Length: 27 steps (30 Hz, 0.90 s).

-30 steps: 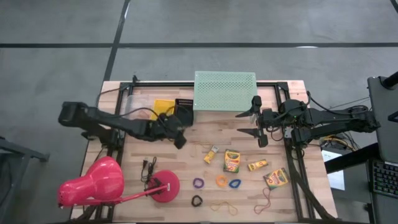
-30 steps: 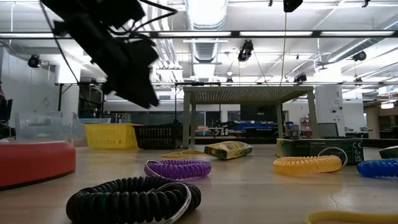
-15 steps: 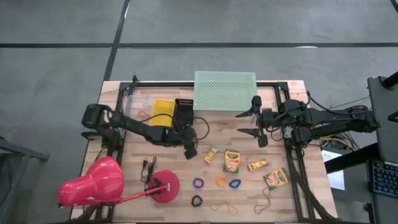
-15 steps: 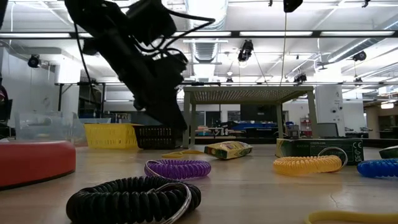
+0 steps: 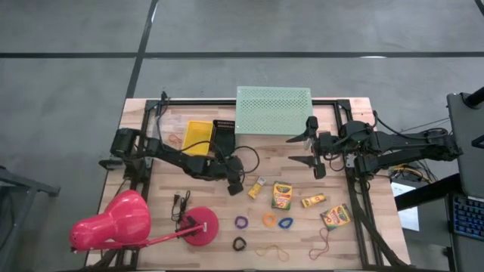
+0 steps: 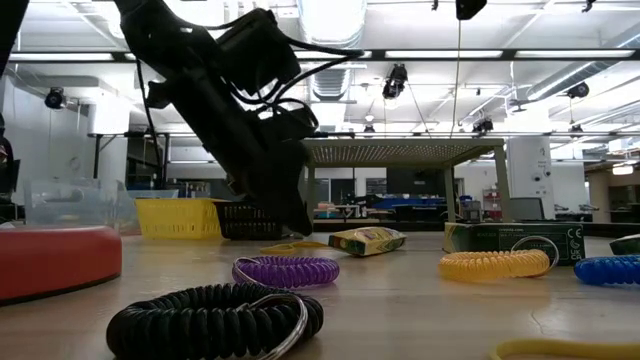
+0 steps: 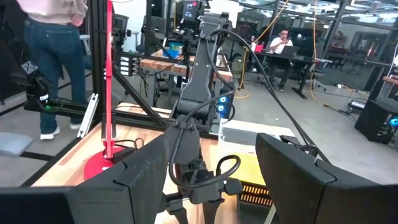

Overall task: Pick & Place Office Desk Supplies
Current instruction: Put the yellow rubber band into the transparent bin

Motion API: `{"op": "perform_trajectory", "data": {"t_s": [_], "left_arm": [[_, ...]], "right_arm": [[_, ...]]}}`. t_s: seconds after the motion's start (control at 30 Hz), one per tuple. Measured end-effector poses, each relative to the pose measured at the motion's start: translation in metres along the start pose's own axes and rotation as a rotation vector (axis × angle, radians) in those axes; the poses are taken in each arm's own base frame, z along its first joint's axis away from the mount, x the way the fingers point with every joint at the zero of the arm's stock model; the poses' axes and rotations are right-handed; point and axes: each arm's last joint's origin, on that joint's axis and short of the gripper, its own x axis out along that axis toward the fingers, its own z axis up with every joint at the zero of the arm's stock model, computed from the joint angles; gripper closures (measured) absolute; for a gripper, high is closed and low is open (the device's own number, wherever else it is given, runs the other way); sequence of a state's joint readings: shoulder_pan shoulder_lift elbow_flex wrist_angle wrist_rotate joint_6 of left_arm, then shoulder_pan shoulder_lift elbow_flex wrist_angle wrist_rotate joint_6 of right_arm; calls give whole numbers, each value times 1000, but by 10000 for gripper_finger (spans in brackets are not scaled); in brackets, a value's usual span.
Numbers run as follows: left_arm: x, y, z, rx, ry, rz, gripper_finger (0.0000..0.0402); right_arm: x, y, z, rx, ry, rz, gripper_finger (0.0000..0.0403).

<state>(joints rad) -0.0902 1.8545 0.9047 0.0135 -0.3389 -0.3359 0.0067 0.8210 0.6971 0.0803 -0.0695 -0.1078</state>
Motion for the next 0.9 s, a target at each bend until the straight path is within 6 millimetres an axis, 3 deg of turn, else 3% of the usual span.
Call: {"op": "perform_trajectory", "data": {"t_s": [0.67, 0.9], "left_arm": [[2, 2, -8, 18, 10, 0, 228], [14, 2, -13, -9, 46, -26, 229]], "right_arm": [[0, 0, 0, 0, 1, 0, 165], [0, 0, 0, 0, 1, -1, 165]]}}
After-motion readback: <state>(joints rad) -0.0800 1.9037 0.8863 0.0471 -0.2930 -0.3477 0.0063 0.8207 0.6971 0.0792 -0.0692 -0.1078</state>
